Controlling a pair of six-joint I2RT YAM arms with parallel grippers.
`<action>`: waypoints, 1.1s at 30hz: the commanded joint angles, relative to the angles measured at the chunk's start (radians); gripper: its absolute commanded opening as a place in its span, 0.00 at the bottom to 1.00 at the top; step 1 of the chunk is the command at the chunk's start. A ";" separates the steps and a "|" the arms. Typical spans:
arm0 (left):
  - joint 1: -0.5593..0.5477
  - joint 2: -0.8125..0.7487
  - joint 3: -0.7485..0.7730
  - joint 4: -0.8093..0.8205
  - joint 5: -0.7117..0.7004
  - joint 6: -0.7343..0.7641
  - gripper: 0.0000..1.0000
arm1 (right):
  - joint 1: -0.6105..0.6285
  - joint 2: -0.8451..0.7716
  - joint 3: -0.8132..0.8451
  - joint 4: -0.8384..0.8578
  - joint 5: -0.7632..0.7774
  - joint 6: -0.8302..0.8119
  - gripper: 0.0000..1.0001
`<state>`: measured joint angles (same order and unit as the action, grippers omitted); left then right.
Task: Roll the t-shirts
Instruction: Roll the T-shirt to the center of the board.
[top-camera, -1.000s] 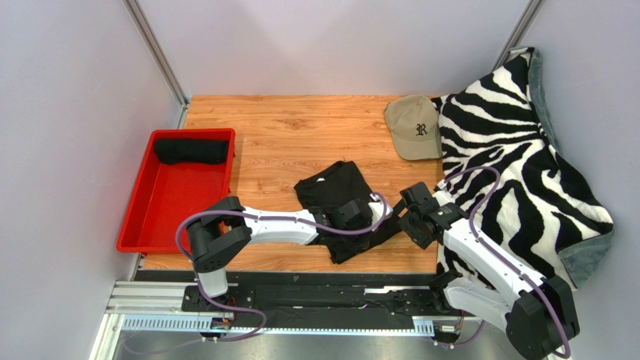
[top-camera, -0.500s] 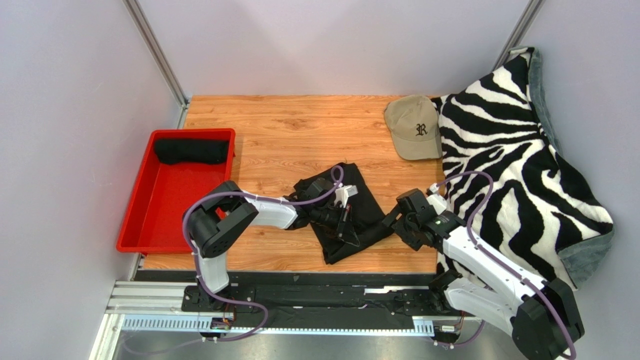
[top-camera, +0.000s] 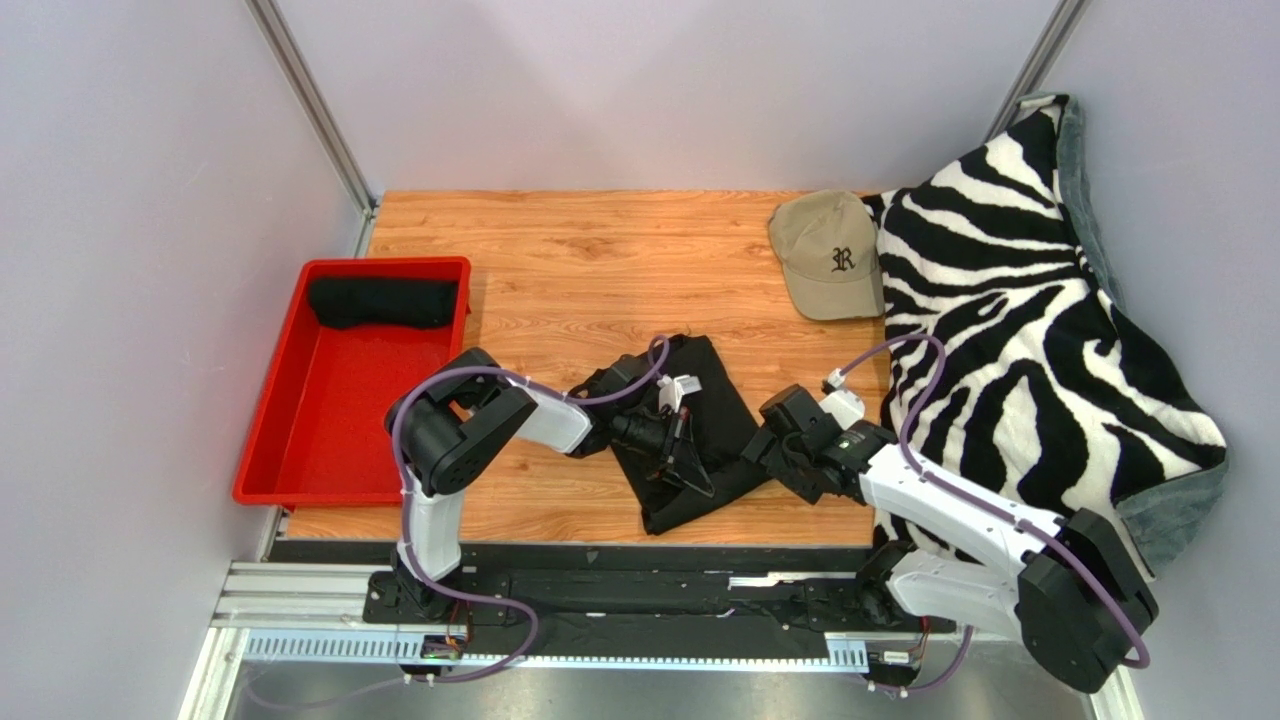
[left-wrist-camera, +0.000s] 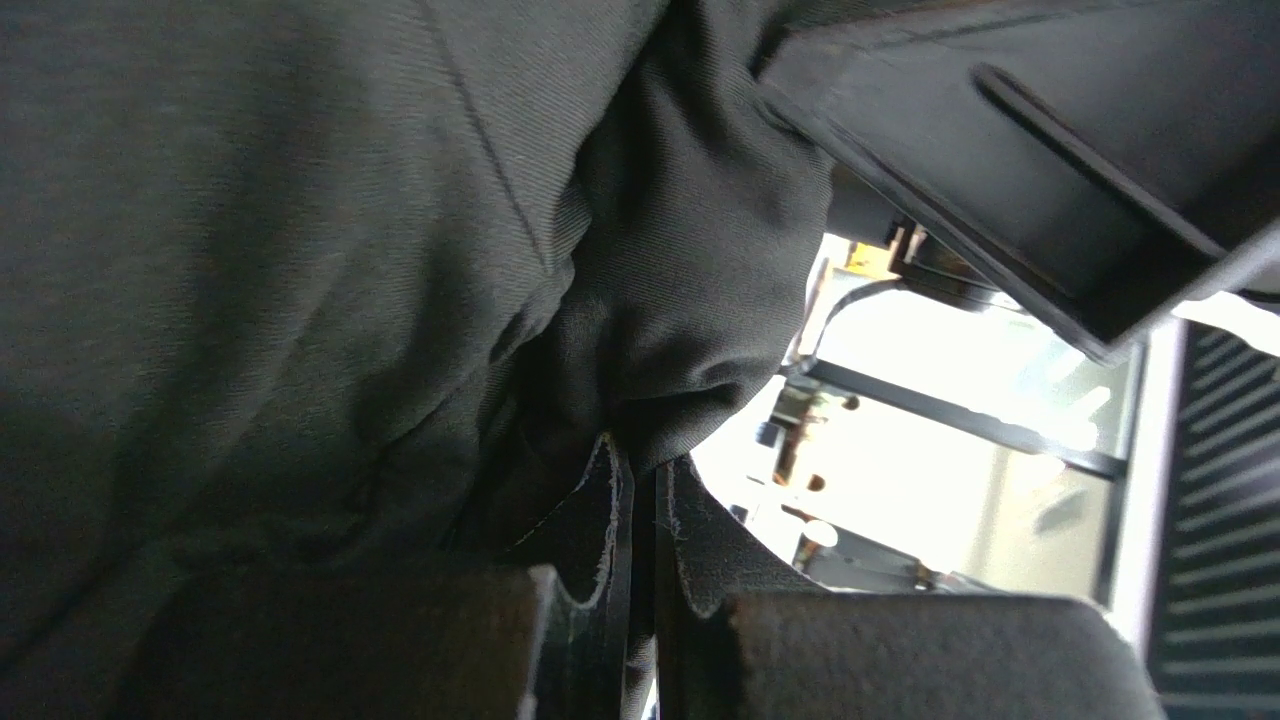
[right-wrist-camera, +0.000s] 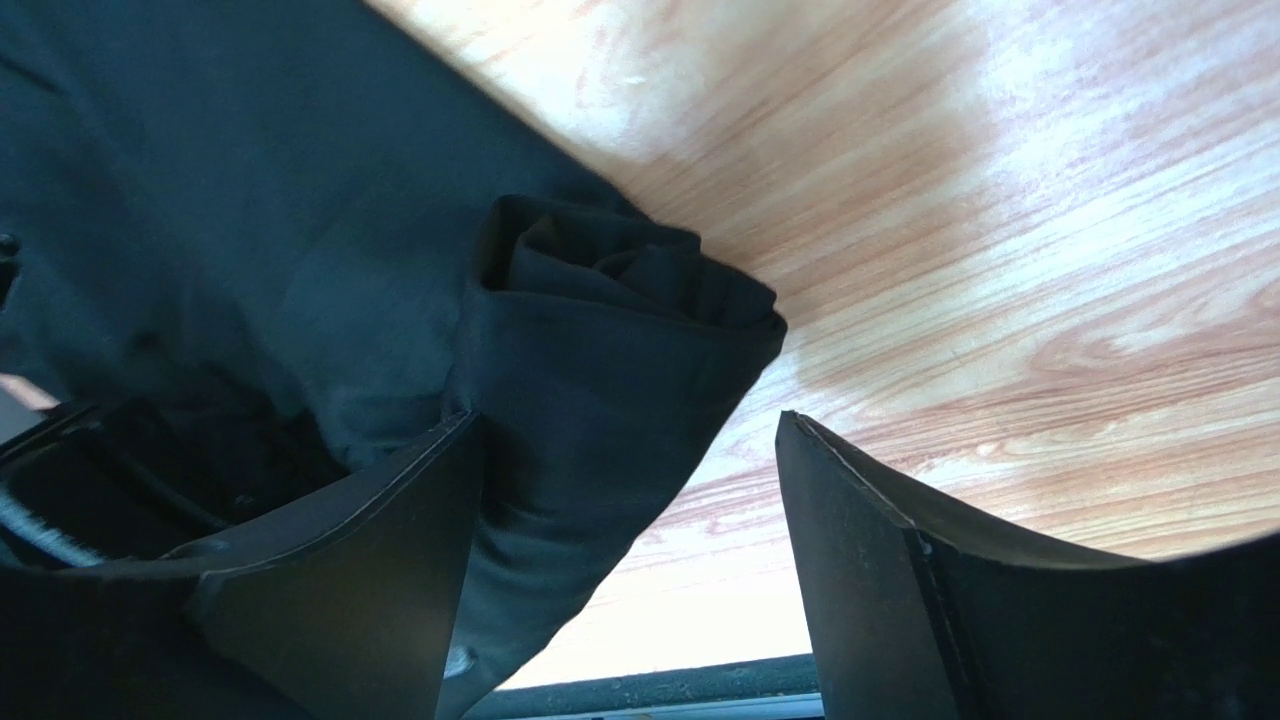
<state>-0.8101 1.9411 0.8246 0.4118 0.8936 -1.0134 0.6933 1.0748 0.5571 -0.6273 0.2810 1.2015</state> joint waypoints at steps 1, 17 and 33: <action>0.009 0.021 -0.008 0.070 0.065 -0.062 0.01 | 0.008 0.040 0.029 0.032 0.047 0.052 0.73; 0.009 -0.019 0.028 -0.043 0.042 0.039 0.13 | -0.005 0.227 0.190 -0.201 0.103 0.147 0.00; -0.118 -0.418 0.071 -0.505 -0.533 0.465 0.54 | -0.075 0.461 0.430 -0.521 0.053 0.144 0.00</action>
<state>-0.8604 1.6260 0.8764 0.0059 0.5644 -0.7006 0.6304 1.4799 0.8982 -1.0325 0.3199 1.3388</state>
